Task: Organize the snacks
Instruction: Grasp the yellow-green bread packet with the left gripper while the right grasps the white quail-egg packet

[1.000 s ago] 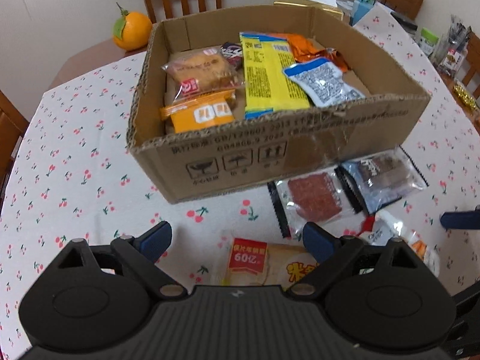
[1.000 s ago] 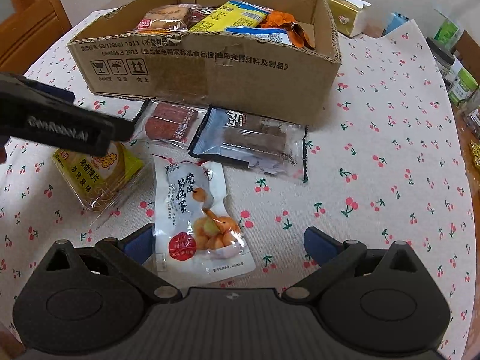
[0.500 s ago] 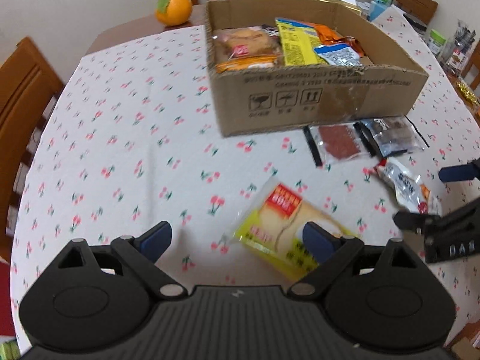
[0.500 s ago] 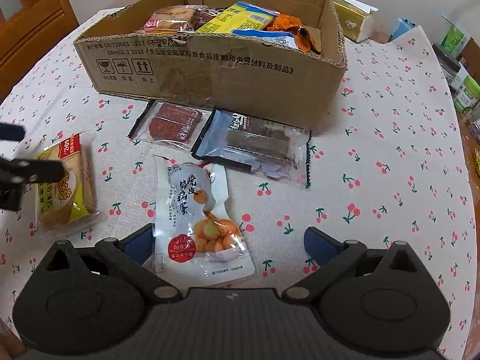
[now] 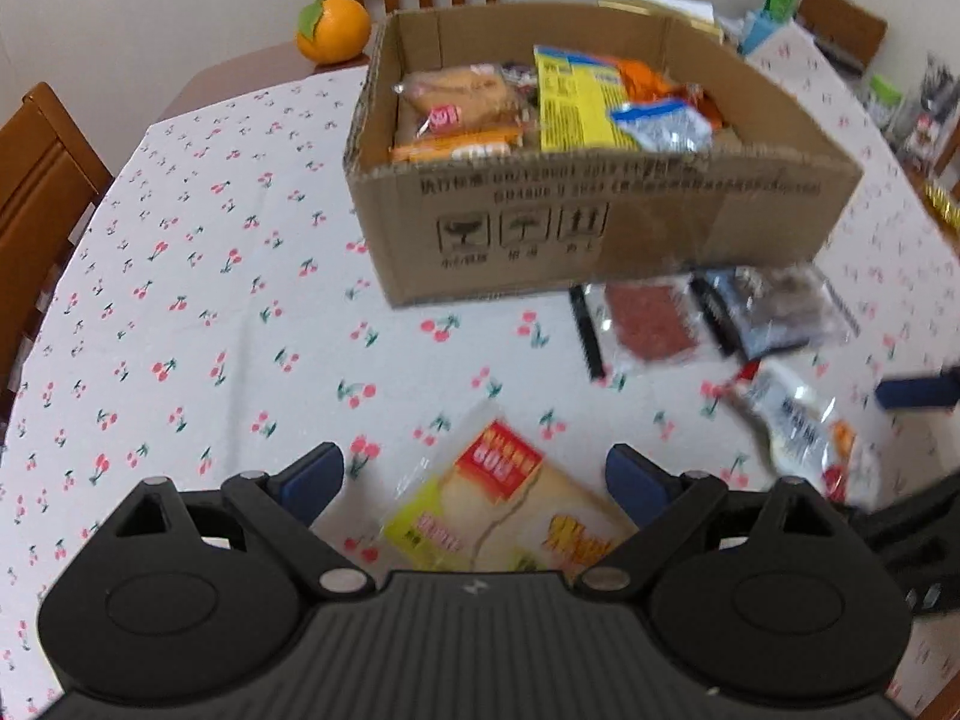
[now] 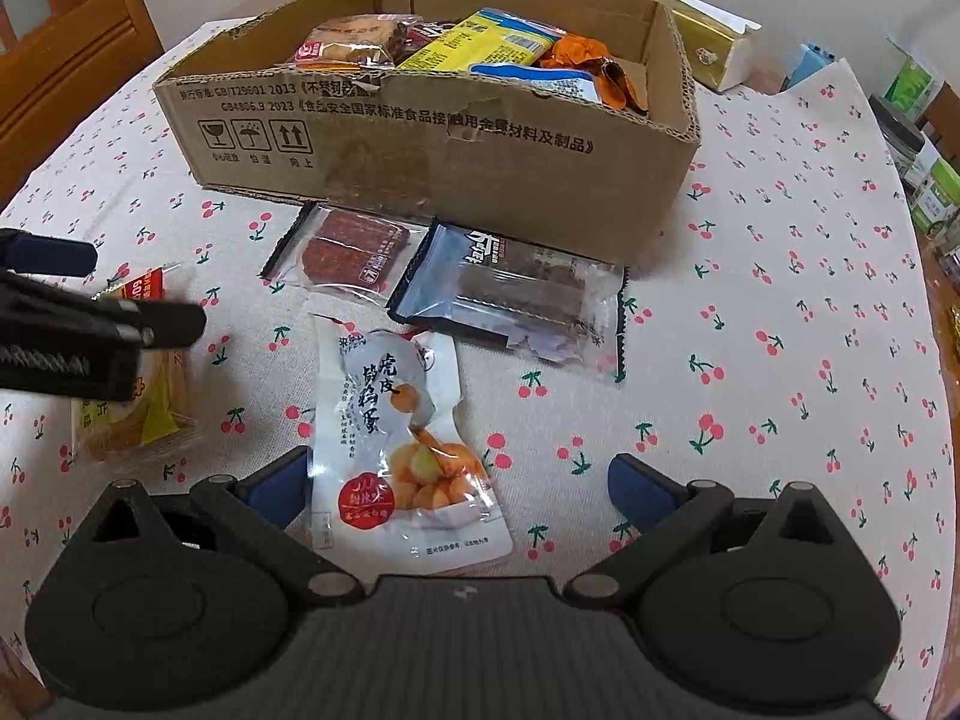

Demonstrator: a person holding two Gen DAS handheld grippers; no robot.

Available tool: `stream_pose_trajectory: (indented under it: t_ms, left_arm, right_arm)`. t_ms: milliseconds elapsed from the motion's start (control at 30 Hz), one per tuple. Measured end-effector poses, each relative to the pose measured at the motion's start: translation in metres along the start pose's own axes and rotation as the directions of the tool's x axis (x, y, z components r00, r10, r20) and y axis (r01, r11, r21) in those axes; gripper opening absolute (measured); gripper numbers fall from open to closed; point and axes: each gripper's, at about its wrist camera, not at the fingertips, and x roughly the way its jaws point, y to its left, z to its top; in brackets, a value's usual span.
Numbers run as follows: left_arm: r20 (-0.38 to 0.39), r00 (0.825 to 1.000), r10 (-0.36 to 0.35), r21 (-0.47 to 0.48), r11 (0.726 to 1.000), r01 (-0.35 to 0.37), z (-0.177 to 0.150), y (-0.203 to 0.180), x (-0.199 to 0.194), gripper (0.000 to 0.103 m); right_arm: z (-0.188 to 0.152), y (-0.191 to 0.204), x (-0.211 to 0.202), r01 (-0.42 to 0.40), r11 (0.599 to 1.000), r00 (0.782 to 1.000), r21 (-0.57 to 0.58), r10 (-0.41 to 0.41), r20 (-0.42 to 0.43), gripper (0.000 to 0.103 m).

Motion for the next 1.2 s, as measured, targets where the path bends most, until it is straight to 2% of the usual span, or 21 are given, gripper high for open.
stream_pose_trajectory:
  t_ms: [167,267,333,533,800,867,1000,1133,1200]
  left_arm:
    - [-0.025,1.000,0.010,-0.021,1.000,-0.010,-0.024,0.020,-0.011,0.094]
    - [-0.061,0.998,-0.012,-0.058,0.998,0.008,-0.032,0.028,-0.008,0.095]
    - [-0.054,0.998,-0.013,-0.082,0.997,0.009,-0.034,0.029,-0.008,0.096]
    - [-0.030,0.999,-0.014,-0.068,0.998,0.012,-0.030,0.015,-0.006,0.095]
    - [-0.013,1.000,-0.010,-0.084,0.996,0.009,-0.030,0.008,-0.010,0.081]
    - [-0.012,1.000,-0.009,-0.085,0.996,0.008,-0.030,0.007,-0.011,0.078]
    - [-0.011,1.000,-0.007,-0.088,0.996,0.006,-0.029,0.008,-0.013,0.070]
    - [-0.007,1.000,-0.004,-0.094,0.996,0.003,-0.029,0.009,-0.014,0.062]
    - [-0.006,1.000,-0.005,-0.093,0.996,0.005,-0.029,0.009,-0.014,0.061]
  right_arm:
    - [-0.003,-0.001,-0.001,-0.010,1.000,1.000,-0.019,0.010,0.017,0.103]
    - [-0.004,-0.001,-0.001,-0.016,0.999,0.999,-0.031,0.017,0.030,0.103]
    - [-0.004,-0.001,-0.001,-0.019,0.999,0.999,-0.037,0.020,0.035,0.103]
    - [-0.001,0.001,0.000,-0.029,0.998,0.999,-0.052,0.030,0.025,0.103]
    - [0.001,0.017,0.000,-0.064,0.991,0.997,-0.116,0.069,0.033,0.103]
    - [0.002,0.020,-0.001,-0.069,0.990,0.997,-0.122,0.074,0.036,0.099]
    - [0.006,0.021,-0.005,-0.077,0.989,0.995,-0.130,0.084,0.046,0.085]
    - [0.007,0.019,-0.006,-0.073,0.991,0.995,-0.116,0.080,0.054,0.078]
    - [0.008,0.019,-0.007,-0.068,0.991,0.996,-0.114,0.074,0.054,0.073]
